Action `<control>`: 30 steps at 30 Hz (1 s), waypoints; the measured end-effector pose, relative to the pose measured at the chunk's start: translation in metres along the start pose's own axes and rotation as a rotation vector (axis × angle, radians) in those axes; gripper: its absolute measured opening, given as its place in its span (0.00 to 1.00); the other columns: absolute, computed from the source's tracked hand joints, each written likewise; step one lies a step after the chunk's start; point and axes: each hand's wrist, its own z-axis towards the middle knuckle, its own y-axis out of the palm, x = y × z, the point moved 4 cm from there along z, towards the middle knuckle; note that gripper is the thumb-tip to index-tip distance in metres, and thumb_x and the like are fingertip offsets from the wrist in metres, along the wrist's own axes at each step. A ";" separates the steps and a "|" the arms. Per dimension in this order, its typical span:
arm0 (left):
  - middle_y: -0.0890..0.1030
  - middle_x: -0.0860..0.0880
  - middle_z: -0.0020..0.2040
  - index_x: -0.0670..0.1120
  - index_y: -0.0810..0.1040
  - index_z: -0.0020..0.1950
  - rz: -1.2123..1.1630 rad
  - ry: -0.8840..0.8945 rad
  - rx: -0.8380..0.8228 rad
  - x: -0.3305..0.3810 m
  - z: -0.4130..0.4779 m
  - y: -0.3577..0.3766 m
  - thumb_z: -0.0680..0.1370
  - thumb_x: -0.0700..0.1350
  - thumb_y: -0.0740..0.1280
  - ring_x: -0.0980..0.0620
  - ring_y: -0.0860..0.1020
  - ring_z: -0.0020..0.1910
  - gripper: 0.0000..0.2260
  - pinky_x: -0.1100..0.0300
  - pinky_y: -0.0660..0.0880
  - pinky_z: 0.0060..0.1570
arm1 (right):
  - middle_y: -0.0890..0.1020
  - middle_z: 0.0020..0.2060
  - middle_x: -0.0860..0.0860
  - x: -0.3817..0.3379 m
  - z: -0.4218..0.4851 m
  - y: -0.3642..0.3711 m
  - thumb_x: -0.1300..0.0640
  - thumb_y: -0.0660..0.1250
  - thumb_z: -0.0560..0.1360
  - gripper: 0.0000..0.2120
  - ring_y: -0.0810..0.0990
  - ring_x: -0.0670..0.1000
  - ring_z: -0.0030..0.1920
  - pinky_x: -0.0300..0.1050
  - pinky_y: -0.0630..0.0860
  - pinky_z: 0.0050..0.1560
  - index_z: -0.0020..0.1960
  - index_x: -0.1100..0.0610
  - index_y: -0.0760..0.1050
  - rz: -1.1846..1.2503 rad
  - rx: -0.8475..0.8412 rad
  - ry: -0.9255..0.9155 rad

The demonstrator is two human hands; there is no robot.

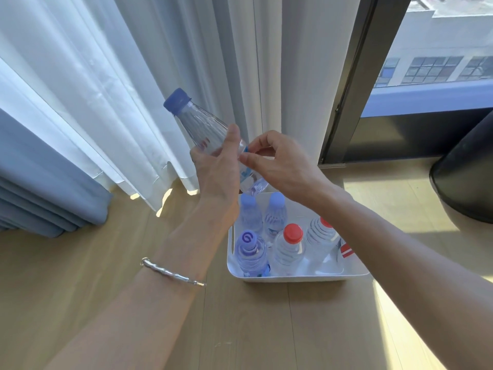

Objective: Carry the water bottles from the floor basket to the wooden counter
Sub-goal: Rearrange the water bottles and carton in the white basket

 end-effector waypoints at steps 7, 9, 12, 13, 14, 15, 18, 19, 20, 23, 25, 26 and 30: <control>0.79 0.51 0.45 0.42 0.67 0.68 0.032 0.018 -0.042 -0.004 0.000 0.001 0.75 0.53 0.70 0.52 0.82 0.43 0.27 0.50 0.81 0.46 | 0.74 0.32 0.45 -0.001 -0.002 -0.009 0.53 0.62 0.79 0.08 0.70 0.41 0.29 0.33 0.67 0.29 0.45 0.56 0.76 -0.114 -0.059 0.024; 0.80 0.50 0.46 0.42 0.67 0.68 0.051 0.012 -0.055 -0.007 0.001 0.001 0.75 0.55 0.70 0.53 0.83 0.42 0.27 0.51 0.81 0.44 | 0.73 0.32 0.44 0.001 -0.002 -0.010 0.54 0.61 0.80 0.09 0.69 0.42 0.29 0.33 0.66 0.28 0.46 0.57 0.75 -0.167 -0.069 0.015; 0.80 0.48 0.47 0.41 0.68 0.67 0.060 0.004 -0.069 -0.009 0.001 0.004 0.74 0.56 0.70 0.51 0.83 0.44 0.28 0.48 0.81 0.44 | 0.72 0.34 0.45 0.007 -0.003 -0.015 0.56 0.57 0.81 0.09 0.69 0.45 0.32 0.33 0.68 0.28 0.44 0.56 0.72 -0.153 -0.027 0.026; 0.80 0.48 0.47 0.41 0.69 0.67 0.054 -0.001 -0.072 -0.009 0.001 0.004 0.74 0.56 0.70 0.51 0.83 0.43 0.28 0.48 0.81 0.45 | 0.72 0.35 0.45 0.009 -0.003 -0.018 0.57 0.57 0.81 0.09 0.69 0.44 0.32 0.31 0.67 0.25 0.44 0.56 0.70 -0.132 -0.005 0.031; 0.80 0.49 0.46 0.41 0.68 0.67 0.047 -0.006 -0.076 -0.009 0.001 0.005 0.74 0.56 0.70 0.51 0.83 0.43 0.28 0.49 0.81 0.45 | 0.73 0.36 0.46 0.010 -0.003 -0.021 0.57 0.56 0.81 0.08 0.69 0.43 0.32 0.29 0.66 0.23 0.45 0.57 0.70 -0.123 0.019 0.032; 0.80 0.49 0.46 0.41 0.68 0.68 0.043 -0.010 -0.082 -0.008 0.001 0.006 0.74 0.56 0.69 0.52 0.83 0.41 0.28 0.50 0.81 0.44 | 0.75 0.38 0.48 0.012 -0.003 -0.023 0.58 0.56 0.81 0.08 0.70 0.43 0.33 0.29 0.67 0.23 0.47 0.59 0.71 -0.127 0.041 0.035; 0.79 0.50 0.46 0.41 0.68 0.67 0.040 -0.011 -0.093 -0.008 -0.001 0.007 0.76 0.55 0.68 0.55 0.81 0.38 0.26 0.51 0.80 0.43 | 0.79 0.46 0.53 0.017 -0.001 -0.027 0.57 0.56 0.81 0.09 0.73 0.45 0.38 0.27 0.69 0.26 0.49 0.61 0.72 -0.171 0.099 0.061; 0.79 0.50 0.46 0.42 0.68 0.66 0.048 -0.006 -0.094 -0.008 -0.002 0.007 0.77 0.55 0.67 0.56 0.81 0.38 0.24 0.51 0.80 0.45 | 0.80 0.46 0.53 0.019 0.000 -0.027 0.57 0.56 0.81 0.08 0.75 0.44 0.39 0.26 0.70 0.28 0.49 0.60 0.72 -0.173 0.110 0.077; 0.79 0.50 0.46 0.44 0.69 0.64 0.055 -0.003 -0.093 -0.008 -0.003 0.006 0.77 0.55 0.66 0.56 0.81 0.38 0.21 0.50 0.79 0.47 | 0.80 0.46 0.52 0.022 0.001 -0.026 0.57 0.57 0.81 0.08 0.77 0.46 0.41 0.28 0.75 0.34 0.48 0.58 0.72 -0.157 0.119 0.096; 0.79 0.48 0.48 0.45 0.69 0.62 0.060 -0.005 -0.087 -0.008 -0.005 0.005 0.78 0.54 0.65 0.52 0.81 0.43 0.18 0.49 0.80 0.46 | 0.82 0.46 0.54 0.027 0.004 -0.025 0.54 0.59 0.81 0.08 0.82 0.52 0.47 0.50 0.82 0.47 0.46 0.56 0.72 -0.051 0.104 0.158; 0.79 0.48 0.47 0.45 0.69 0.62 0.073 -0.002 -0.076 -0.006 -0.004 0.002 0.78 0.55 0.65 0.51 0.80 0.42 0.19 0.51 0.80 0.44 | 0.81 0.47 0.53 0.025 0.003 -0.023 0.52 0.59 0.81 0.09 0.82 0.53 0.50 0.51 0.81 0.50 0.48 0.56 0.72 0.017 0.038 0.154; 0.79 0.48 0.47 0.45 0.69 0.62 0.072 0.000 -0.073 -0.005 -0.003 0.001 0.78 0.55 0.65 0.51 0.81 0.42 0.19 0.51 0.80 0.44 | 0.81 0.48 0.53 0.025 0.001 -0.020 0.50 0.58 0.81 0.10 0.81 0.53 0.52 0.51 0.80 0.53 0.51 0.56 0.72 0.061 -0.012 0.153; 0.80 0.49 0.47 0.46 0.68 0.64 0.043 -0.012 -0.071 -0.004 -0.002 -0.001 0.78 0.55 0.65 0.52 0.81 0.44 0.20 0.47 0.80 0.50 | 0.80 0.57 0.55 0.033 -0.004 -0.008 0.38 0.52 0.79 0.26 0.80 0.55 0.57 0.53 0.76 0.62 0.63 0.56 0.71 0.286 -0.188 0.239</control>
